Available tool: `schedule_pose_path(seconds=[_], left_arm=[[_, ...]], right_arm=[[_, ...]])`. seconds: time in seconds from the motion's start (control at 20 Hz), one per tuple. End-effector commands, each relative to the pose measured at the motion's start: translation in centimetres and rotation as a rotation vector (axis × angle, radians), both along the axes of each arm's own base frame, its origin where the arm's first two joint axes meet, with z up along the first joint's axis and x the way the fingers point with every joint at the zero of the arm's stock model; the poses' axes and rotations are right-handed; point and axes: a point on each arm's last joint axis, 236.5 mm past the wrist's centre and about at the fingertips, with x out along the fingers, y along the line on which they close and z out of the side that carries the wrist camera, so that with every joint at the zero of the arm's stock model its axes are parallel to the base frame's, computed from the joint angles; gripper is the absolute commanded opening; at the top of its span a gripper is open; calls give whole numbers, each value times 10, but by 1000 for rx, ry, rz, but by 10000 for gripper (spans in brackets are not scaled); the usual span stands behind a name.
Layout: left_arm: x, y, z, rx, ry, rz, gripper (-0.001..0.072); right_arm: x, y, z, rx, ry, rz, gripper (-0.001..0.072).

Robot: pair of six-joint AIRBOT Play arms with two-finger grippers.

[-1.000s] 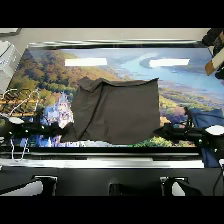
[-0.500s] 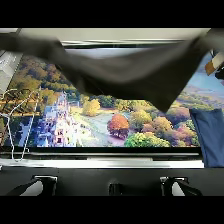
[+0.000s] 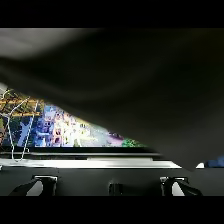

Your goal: Fold the clothes and pants, and hang the long-sleeved shirts on hangers.

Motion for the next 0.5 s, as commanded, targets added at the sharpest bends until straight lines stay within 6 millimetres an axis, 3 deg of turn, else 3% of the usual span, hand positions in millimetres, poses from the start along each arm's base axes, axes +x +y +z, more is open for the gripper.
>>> schedule_pose_path(seconds=[0.0,0.25,0.45], left_arm=[[53,17,-73,5,242,12,15],[172,1,-257,-5,701,-134,15],[247,-12,-429,139,983,-112,15]], right_arm=[[66,-36,-72,-41,290,-117,31],[181,-87,-257,-64,838,-82,31],[250,-132,-415,-27,1170,-101,32]])
